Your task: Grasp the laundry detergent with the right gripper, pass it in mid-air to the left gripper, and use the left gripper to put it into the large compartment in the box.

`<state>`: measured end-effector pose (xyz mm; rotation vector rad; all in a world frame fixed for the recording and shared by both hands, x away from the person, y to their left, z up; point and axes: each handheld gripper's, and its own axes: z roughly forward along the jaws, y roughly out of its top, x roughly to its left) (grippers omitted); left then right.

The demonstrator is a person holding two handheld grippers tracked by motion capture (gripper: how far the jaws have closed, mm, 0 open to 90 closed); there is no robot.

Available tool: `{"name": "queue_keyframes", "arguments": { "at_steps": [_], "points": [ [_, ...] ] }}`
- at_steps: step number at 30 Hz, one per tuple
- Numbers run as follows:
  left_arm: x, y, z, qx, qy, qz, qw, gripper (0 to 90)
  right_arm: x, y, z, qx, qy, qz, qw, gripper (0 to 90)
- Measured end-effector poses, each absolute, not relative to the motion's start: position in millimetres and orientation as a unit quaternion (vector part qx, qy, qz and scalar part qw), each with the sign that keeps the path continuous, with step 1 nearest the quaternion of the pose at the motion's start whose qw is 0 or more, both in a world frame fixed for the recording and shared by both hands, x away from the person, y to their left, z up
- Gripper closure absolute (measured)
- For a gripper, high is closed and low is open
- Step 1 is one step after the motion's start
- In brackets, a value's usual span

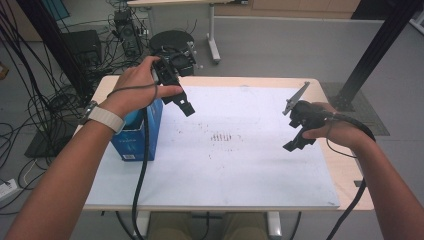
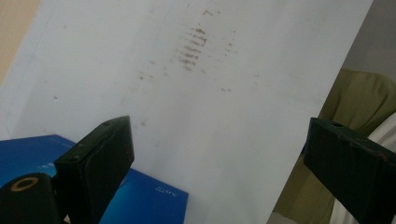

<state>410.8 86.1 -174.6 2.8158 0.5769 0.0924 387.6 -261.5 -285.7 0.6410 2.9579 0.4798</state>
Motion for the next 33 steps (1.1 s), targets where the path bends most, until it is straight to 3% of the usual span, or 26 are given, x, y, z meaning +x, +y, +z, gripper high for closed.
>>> {"name": "queue_keyframes", "arguments": {
  "at_steps": [16, 33],
  "points": [
    [409.2, 65.7, -200.8, 0.980, 0.163, 0.013, 0.113, 9.0, 384.8, -266.0, -289.1, 0.218, 0.962, 0.160, 0.038, 9.1],
    [408.6, 65.9, -210.7, 0.980, 0.168, 0.011, 0.111, 9.2, 385.6, -266.8, -291.0, 0.222, 0.960, 0.163, 0.041, 8.8]
  ]
}}
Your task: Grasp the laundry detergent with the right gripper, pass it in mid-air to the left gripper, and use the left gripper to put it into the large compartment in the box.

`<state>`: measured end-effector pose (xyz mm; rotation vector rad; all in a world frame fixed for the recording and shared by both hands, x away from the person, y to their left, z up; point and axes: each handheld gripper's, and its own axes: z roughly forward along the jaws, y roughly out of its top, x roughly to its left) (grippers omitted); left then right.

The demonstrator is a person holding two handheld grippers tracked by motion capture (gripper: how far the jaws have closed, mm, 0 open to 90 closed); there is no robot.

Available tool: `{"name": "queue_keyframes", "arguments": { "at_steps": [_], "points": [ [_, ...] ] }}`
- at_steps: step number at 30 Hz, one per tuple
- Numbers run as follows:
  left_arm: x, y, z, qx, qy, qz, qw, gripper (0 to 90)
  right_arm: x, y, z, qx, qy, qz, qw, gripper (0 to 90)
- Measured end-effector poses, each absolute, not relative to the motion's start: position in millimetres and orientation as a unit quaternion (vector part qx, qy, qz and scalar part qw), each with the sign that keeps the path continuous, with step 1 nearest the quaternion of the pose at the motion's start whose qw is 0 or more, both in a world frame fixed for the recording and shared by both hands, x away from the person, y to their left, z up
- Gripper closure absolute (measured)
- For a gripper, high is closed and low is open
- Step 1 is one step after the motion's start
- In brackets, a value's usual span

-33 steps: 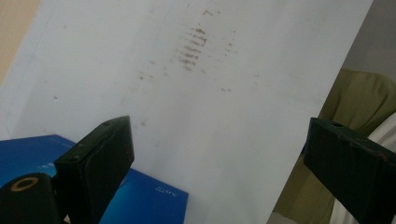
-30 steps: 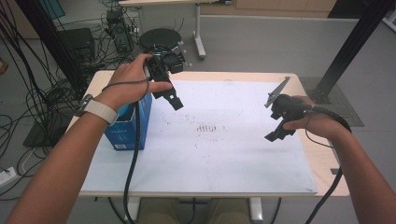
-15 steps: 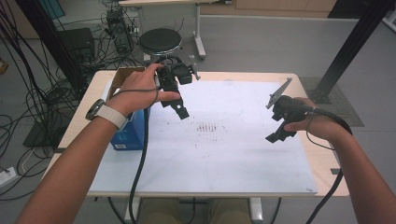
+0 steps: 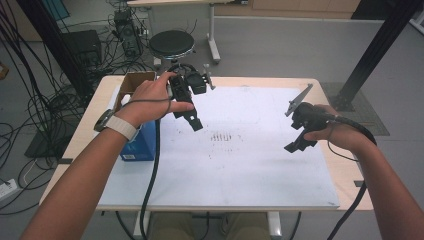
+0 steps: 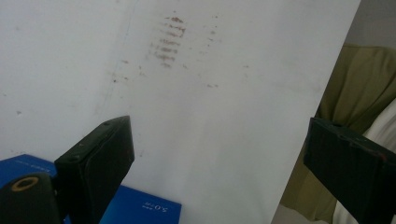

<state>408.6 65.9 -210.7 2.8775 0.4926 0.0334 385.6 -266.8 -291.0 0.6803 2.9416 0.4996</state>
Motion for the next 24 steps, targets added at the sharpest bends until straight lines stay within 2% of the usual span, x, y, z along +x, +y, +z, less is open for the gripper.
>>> {"name": "queue_keyframes", "arguments": {
  "at_steps": [24],
  "points": [
    [407.7, 68.2, -214.0, 0.979, 0.172, 0.011, 0.112, 9.5, 385.6, -266.8, -293.0, 0.224, 0.960, 0.166, 0.039, 8.8]
  ]
}}
